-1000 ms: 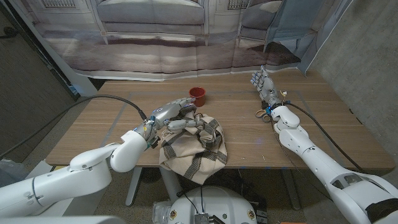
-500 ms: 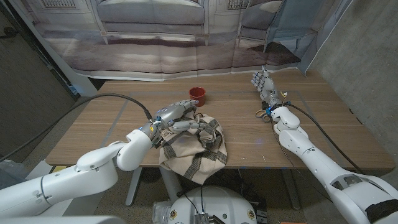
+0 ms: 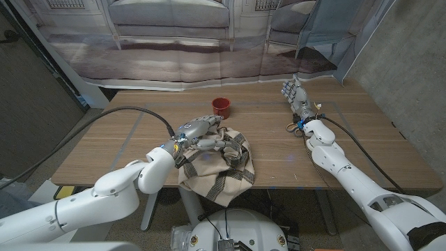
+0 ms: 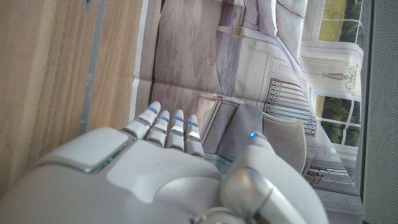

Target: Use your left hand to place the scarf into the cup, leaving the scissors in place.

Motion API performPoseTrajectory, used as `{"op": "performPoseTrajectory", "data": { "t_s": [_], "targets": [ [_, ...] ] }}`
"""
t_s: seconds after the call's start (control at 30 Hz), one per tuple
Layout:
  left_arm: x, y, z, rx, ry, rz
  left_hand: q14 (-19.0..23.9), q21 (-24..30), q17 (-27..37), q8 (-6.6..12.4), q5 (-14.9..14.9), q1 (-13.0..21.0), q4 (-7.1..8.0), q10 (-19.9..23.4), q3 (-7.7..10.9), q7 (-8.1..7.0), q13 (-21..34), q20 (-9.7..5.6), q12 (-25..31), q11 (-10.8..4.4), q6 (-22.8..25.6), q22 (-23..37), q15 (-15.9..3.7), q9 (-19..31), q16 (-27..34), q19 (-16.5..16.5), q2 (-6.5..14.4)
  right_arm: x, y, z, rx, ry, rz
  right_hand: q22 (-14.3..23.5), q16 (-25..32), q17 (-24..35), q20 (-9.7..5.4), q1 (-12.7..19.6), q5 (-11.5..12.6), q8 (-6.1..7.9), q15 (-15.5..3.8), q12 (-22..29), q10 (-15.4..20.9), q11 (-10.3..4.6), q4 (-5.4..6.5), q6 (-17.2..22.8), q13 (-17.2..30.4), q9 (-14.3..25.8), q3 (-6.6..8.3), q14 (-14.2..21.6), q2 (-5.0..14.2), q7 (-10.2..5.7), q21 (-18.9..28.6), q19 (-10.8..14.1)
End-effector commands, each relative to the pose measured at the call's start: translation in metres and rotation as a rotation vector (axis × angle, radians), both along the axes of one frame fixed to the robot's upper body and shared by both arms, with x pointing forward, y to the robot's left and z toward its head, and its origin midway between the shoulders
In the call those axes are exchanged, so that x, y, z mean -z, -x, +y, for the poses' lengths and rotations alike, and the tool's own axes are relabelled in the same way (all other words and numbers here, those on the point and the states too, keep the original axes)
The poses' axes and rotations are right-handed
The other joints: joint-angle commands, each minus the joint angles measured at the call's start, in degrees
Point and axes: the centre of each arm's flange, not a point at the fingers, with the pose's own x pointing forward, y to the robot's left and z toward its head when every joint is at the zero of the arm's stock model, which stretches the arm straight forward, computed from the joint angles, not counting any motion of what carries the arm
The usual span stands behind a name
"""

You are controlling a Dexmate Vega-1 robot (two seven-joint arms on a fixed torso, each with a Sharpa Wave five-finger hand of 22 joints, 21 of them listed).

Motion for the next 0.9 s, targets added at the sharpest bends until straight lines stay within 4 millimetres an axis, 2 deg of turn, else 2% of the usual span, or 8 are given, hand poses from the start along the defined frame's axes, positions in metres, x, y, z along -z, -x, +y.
{"op": "performPoseTrajectory", "data": {
  "t_s": [0.03,0.9],
  "targets": [
    [0.005,0.002,-0.012,-0.126,-0.06,-0.044,0.19,-0.08,0.28,0.42,0.58,0.75,-0.32,-0.06,0.2,-0.12,0.29,0.21,0.23,-0.5,0.19,0.08,0.03,0.19,0.16,0.54,0.16,-0.002,-0.002,0.003,-0.011,0.002,-0.006,0.35,-0.31,0.09,0.11,-0.06,-0.13,-0.29,0.02,-0.16,0.43,-0.24,-0.15,0.08,0.15,0.3,-0.21,0.48,0.4,-0.1,-0.09,0.31],
    [0.013,-0.014,-0.033,-0.1,-0.157,0.018,0.24,-0.37,0.28,0.43,0.87,1.66,-0.65,-0.03,0.03,-0.38,0.3,0.21,0.21,-0.67,0.54,0.07,-0.17,0.21,0.13,0.56,0.47,-0.005,-0.004,0.004,-0.011,0.001,-0.009,0.35,-0.32,0.1,0.16,-0.14,-0.16,-0.26,0.13,-0.17,0.46,0.02,-0.22,0.17,0.15,0.3,-0.33,0.54,0.45,0.01,-0.12,0.22]
  ]
}}
